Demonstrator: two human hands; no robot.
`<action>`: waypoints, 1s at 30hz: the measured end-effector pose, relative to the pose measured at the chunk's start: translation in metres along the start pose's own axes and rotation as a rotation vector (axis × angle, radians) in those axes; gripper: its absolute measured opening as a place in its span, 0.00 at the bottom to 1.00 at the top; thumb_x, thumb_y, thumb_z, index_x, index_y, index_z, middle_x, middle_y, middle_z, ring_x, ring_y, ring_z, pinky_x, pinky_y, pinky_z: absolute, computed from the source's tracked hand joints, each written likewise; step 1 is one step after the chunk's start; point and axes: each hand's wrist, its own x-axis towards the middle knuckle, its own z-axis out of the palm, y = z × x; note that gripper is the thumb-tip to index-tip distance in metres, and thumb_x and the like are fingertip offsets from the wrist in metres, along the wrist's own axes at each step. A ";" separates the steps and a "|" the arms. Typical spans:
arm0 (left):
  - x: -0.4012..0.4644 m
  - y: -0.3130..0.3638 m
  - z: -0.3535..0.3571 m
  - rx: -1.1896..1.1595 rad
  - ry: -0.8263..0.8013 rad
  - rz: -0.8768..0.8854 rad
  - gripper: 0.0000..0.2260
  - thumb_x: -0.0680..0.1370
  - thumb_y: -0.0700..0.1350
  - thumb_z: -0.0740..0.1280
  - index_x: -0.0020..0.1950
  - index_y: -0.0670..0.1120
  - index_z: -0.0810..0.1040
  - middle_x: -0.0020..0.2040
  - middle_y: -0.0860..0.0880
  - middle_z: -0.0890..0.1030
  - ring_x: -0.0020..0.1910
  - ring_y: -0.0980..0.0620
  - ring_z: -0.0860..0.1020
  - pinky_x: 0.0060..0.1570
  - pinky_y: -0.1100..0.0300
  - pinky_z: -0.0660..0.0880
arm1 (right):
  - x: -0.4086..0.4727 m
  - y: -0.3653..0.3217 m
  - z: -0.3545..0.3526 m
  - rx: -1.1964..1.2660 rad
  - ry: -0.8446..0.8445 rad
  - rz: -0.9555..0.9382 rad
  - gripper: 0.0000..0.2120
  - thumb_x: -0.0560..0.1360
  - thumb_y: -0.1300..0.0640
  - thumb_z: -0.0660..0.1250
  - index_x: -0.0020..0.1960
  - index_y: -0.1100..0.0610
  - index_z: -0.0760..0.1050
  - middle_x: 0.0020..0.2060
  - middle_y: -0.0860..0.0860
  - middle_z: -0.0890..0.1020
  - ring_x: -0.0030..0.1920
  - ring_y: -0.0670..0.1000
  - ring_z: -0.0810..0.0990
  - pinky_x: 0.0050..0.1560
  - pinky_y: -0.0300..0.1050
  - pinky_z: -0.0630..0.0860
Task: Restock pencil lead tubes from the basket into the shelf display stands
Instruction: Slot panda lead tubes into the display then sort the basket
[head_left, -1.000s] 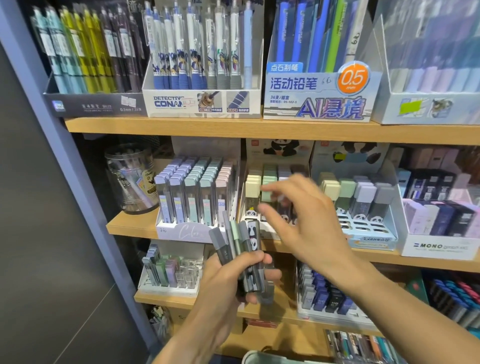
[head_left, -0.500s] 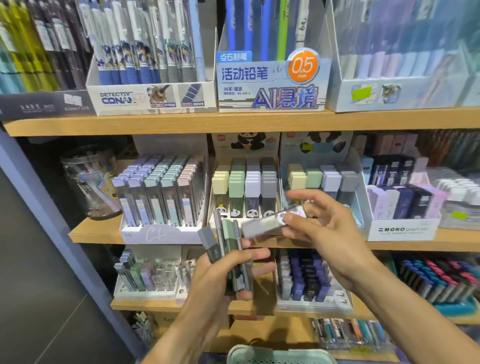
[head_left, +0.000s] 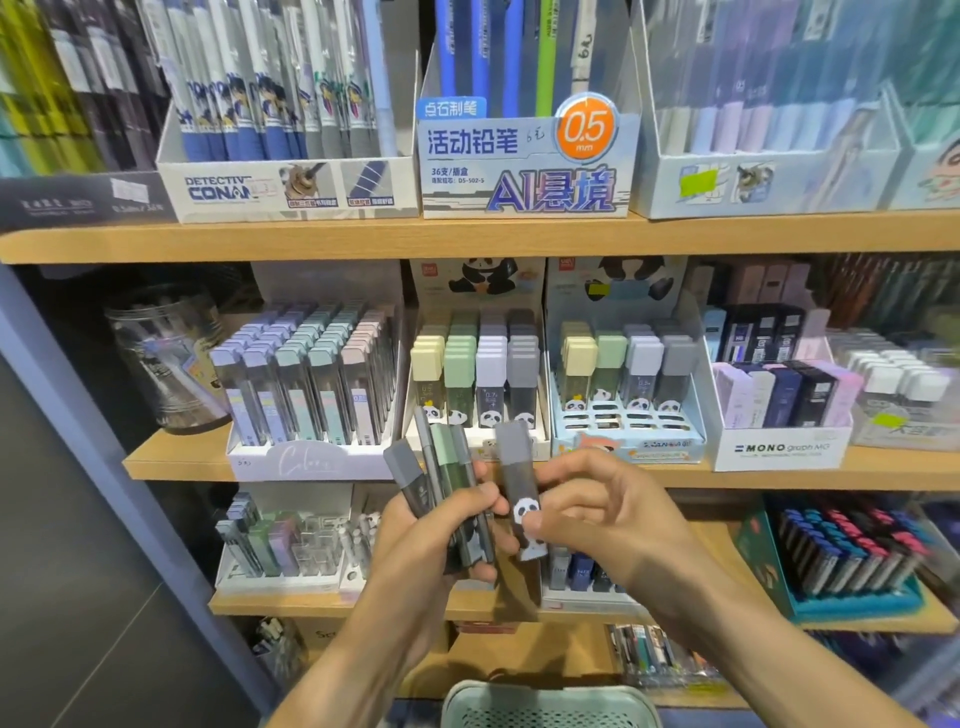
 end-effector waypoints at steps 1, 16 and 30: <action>0.000 0.000 0.000 0.002 -0.003 0.000 0.08 0.72 0.44 0.74 0.50 0.44 0.84 0.40 0.41 0.82 0.35 0.45 0.79 0.25 0.59 0.72 | -0.001 0.000 0.001 -0.014 -0.021 -0.005 0.21 0.71 0.63 0.79 0.60 0.51 0.78 0.41 0.56 0.87 0.45 0.55 0.86 0.47 0.39 0.81; 0.002 0.001 -0.006 -0.112 -0.092 -0.136 0.21 0.70 0.45 0.73 0.61 0.40 0.79 0.38 0.44 0.76 0.29 0.48 0.72 0.21 0.61 0.66 | 0.018 -0.009 -0.004 -0.036 -0.012 -0.176 0.37 0.73 0.66 0.77 0.71 0.34 0.69 0.39 0.56 0.83 0.41 0.56 0.83 0.54 0.50 0.81; 0.009 -0.006 0.004 -0.079 -0.217 -0.173 0.19 0.71 0.45 0.72 0.57 0.40 0.72 0.39 0.41 0.75 0.30 0.47 0.73 0.21 0.61 0.69 | 0.026 -0.032 -0.087 -0.354 0.495 -0.552 0.24 0.78 0.61 0.72 0.68 0.47 0.66 0.37 0.53 0.83 0.41 0.51 0.83 0.48 0.44 0.79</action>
